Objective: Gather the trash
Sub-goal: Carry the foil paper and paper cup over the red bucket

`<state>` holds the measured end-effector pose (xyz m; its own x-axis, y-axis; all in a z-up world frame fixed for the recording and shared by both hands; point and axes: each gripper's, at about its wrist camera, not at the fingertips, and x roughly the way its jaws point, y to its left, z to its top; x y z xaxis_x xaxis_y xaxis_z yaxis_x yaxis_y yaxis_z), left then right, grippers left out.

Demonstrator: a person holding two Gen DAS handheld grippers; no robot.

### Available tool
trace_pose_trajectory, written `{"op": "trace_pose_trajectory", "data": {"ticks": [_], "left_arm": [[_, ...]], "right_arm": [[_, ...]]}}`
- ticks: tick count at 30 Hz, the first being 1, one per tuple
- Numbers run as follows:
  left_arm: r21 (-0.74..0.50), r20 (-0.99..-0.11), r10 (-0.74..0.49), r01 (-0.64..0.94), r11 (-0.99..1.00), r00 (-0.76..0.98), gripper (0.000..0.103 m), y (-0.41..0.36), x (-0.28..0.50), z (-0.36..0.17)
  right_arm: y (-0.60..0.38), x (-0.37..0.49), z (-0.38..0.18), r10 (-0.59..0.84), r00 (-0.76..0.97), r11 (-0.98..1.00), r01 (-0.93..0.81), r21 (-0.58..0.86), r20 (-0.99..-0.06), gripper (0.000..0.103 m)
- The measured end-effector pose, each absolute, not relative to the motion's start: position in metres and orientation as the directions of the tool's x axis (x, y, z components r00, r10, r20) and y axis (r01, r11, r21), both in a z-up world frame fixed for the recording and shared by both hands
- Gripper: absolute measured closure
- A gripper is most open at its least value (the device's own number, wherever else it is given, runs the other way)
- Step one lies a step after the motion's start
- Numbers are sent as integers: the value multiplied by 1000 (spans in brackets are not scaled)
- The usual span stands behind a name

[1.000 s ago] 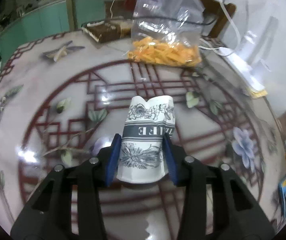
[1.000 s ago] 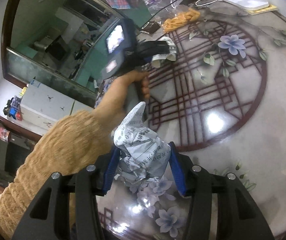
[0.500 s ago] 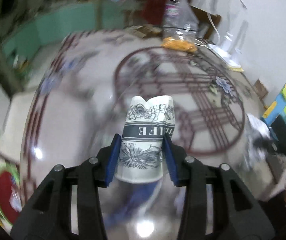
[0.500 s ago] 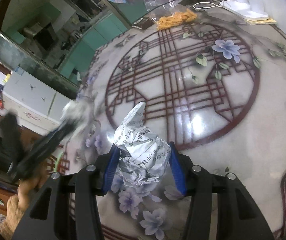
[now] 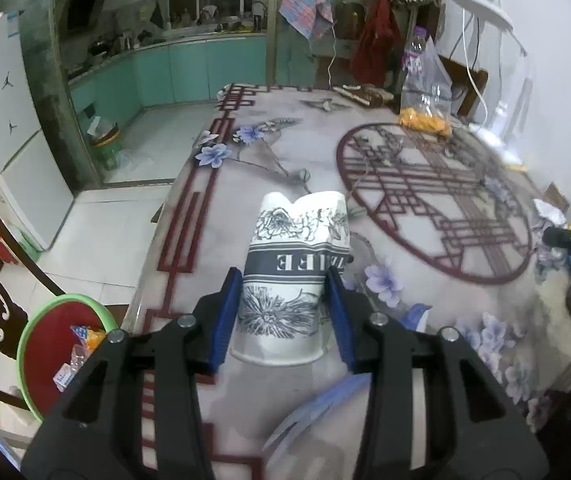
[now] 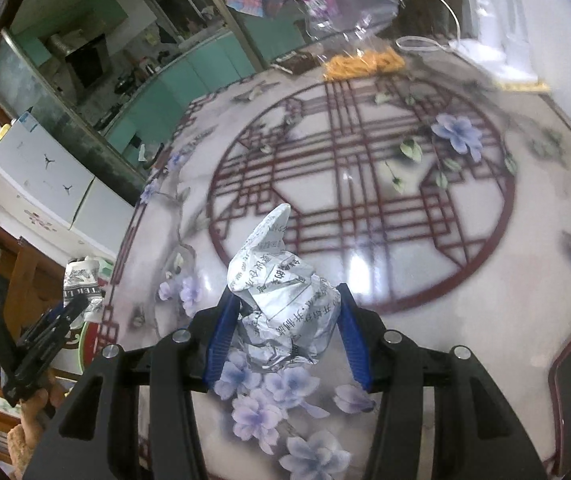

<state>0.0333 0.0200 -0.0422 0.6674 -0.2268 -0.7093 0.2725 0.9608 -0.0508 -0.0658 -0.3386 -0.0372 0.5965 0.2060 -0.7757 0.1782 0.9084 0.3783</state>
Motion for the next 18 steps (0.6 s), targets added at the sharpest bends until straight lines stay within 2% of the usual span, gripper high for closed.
{"op": "trace_pose_trajectory", "data": {"ticks": [3, 10, 18], "left_arm": [[-16, -683, -202, 263, 965, 702, 62, 24, 31, -34], [-31, -667, -211, 257, 966, 715, 62, 31, 27, -28], [-48, -660, -201, 226, 973, 724, 61, 43, 25, -25]], "right_arm": [[-325, -64, -27, 168, 633, 932, 147, 330, -755, 55], [-295, -61, -20, 121, 645, 972, 78, 222, -755, 55], [-268, -64, -22, 147, 640, 978, 20, 207, -754, 55]]}}
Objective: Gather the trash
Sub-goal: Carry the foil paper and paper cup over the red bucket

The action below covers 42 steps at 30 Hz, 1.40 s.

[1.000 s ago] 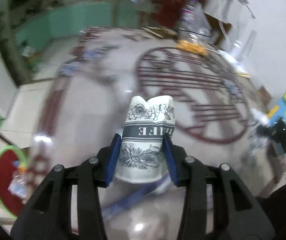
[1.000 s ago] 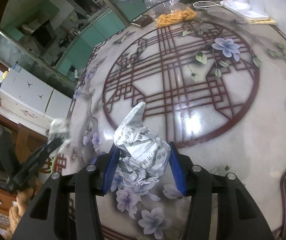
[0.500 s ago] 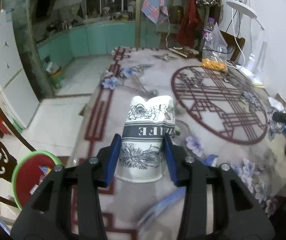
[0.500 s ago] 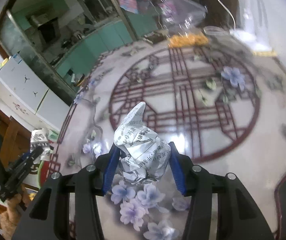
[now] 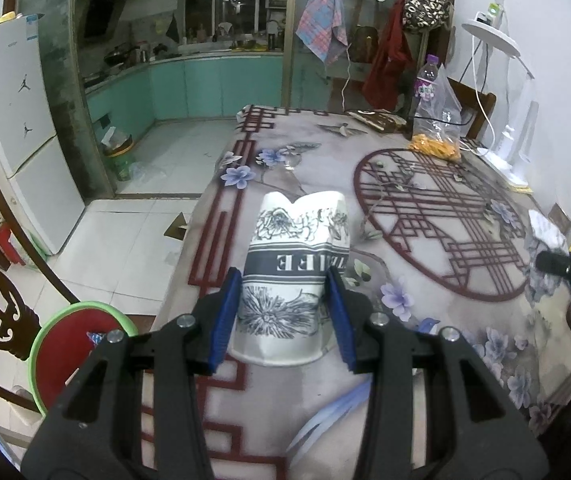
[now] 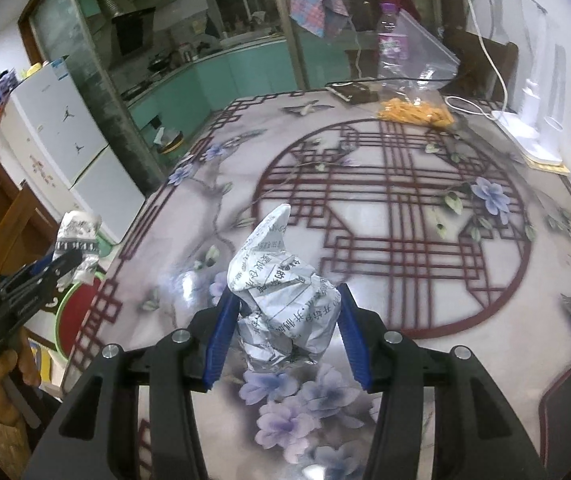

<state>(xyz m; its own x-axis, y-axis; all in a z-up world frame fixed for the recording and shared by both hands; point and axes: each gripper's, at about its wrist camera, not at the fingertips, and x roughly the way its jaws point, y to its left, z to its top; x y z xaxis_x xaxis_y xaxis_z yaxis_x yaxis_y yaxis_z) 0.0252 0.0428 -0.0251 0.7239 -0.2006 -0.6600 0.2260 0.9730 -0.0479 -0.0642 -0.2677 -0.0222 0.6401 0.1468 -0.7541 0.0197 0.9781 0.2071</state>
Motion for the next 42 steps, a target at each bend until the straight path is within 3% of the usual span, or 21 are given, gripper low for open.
{"op": "trace_pose_trajectory", "data": {"ticks": [14, 19, 29, 42], "left_arm": [[-32, -635, -131, 143, 989, 761, 61, 85, 19, -15], [-46, -637, -105, 98, 994, 764, 61, 109, 18, -16], [-54, -672, 4, -55, 997, 740, 61, 180, 15, -34], [-82, -704, 77, -188, 979, 706, 61, 236, 17, -48]], "right_arm": [[-200, -71, -7, 214, 700, 971, -72, 230, -681, 54], [-159, -59, -14, 314, 685, 941, -136, 309, -657, 54], [-69, -33, -49, 448, 581, 892, -237, 385, -680, 54], [3, -5, -34, 488, 572, 873, -316, 372, -659, 54]]}}
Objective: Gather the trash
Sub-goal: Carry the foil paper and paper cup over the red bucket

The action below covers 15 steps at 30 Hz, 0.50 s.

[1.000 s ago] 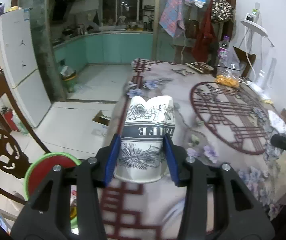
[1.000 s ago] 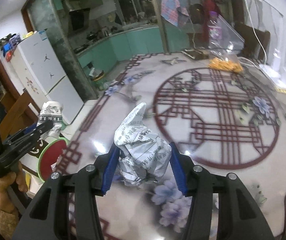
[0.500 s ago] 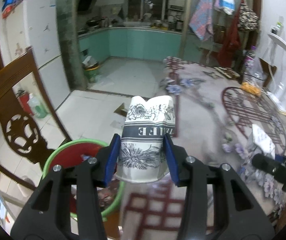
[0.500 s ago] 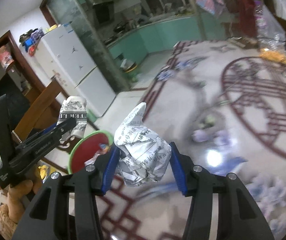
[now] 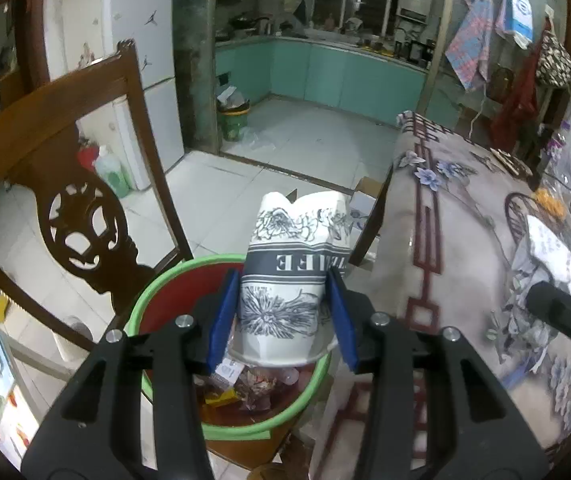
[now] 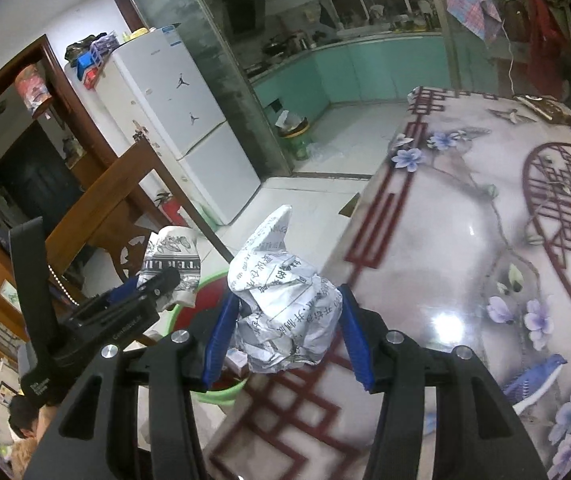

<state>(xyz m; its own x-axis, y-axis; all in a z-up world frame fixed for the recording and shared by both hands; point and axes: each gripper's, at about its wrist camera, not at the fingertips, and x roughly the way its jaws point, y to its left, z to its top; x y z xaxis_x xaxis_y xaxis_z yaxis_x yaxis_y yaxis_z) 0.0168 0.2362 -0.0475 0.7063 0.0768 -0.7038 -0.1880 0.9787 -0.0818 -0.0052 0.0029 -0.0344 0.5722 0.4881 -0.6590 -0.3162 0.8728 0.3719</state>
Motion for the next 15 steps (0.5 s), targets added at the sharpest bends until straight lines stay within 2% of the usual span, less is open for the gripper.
{"op": "trace_pose_trajectory", "data": {"ticks": [15], "left_arm": [[-100, -728, 141, -308, 946, 671, 61, 279, 15, -56]], "right_arm": [[55, 11, -59, 519, 472, 849, -380, 367, -712, 53]]}}
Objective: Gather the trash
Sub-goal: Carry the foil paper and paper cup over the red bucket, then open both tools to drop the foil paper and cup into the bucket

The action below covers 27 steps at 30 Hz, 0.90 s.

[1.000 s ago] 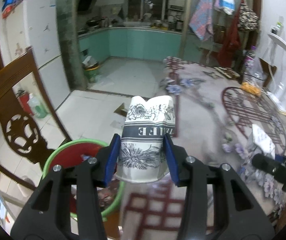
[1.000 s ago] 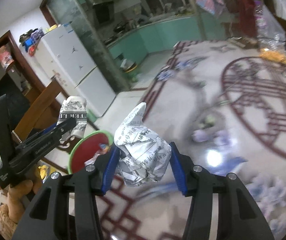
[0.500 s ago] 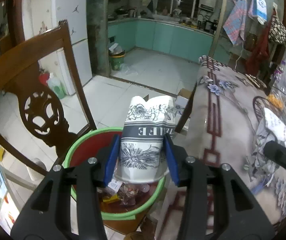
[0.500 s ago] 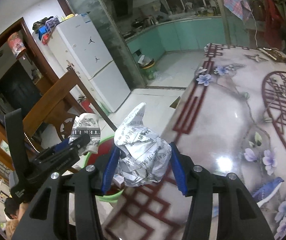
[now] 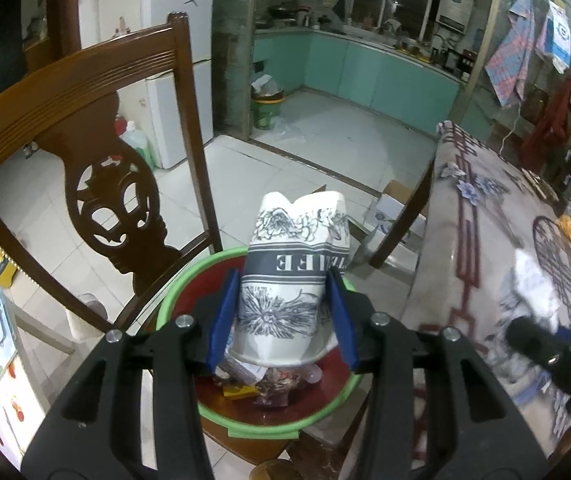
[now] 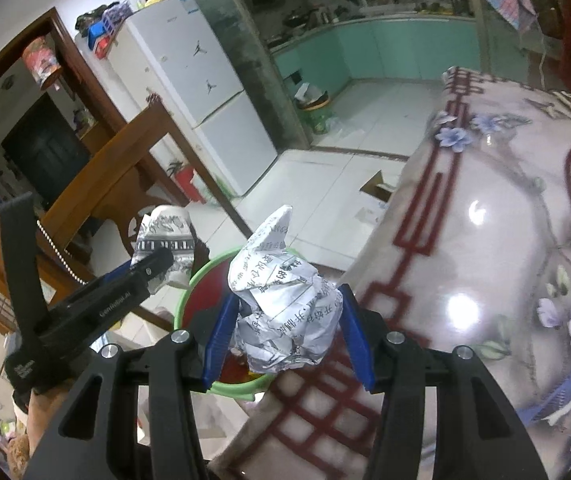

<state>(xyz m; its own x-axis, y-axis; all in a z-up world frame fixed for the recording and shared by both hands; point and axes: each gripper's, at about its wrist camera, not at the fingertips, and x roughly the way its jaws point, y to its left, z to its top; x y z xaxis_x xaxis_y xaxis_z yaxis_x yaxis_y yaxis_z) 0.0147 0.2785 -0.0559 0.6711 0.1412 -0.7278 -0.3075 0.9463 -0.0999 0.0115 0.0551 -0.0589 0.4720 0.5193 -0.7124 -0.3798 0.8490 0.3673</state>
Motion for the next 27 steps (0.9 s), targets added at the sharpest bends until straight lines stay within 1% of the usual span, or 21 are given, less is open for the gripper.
{"op": "trace_pose_trajectory", "data": {"ticks": [4, 11, 20, 21, 22, 23, 24, 25, 27], "left_arm": [[-110, -721, 153, -329, 938, 676, 61, 286, 13, -54], [-126, -714, 178, -374, 919, 677, 61, 299, 11, -53], [-136, -716, 198, -412, 901, 669, 61, 311, 11, -55], [-136, -718, 199, -415, 900, 667, 61, 311, 12, -56], [-137, -718, 201, -419, 898, 667, 57, 312, 13, -57], [-138, -720, 204, -425, 895, 664, 50, 312, 14, -58], [-140, -718, 209, -431, 891, 664, 32, 313, 14, -58], [-149, -708, 213, -438, 887, 673, 27, 314, 14, -57], [-155, -698, 222, -446, 881, 681, 27, 315, 12, -54]], "right_arm": [[78, 16, -71, 531, 426, 836, -404, 371, -733, 53], [106, 22, -85, 506, 383, 832, -454, 320, -773, 53], [134, 23, -99, 481, 360, 824, -497, 272, -799, 53], [136, 22, -100, 477, 362, 824, -501, 265, -800, 52], [139, 23, -101, 458, 373, 831, -503, 239, -807, 47], [141, 22, -102, 443, 383, 836, -502, 219, -811, 41], [144, 22, -102, 428, 395, 842, -500, 201, -812, 29], [143, 21, -101, 420, 420, 849, -495, 185, -804, 26], [136, 20, -100, 423, 436, 853, -487, 187, -795, 26]]}}
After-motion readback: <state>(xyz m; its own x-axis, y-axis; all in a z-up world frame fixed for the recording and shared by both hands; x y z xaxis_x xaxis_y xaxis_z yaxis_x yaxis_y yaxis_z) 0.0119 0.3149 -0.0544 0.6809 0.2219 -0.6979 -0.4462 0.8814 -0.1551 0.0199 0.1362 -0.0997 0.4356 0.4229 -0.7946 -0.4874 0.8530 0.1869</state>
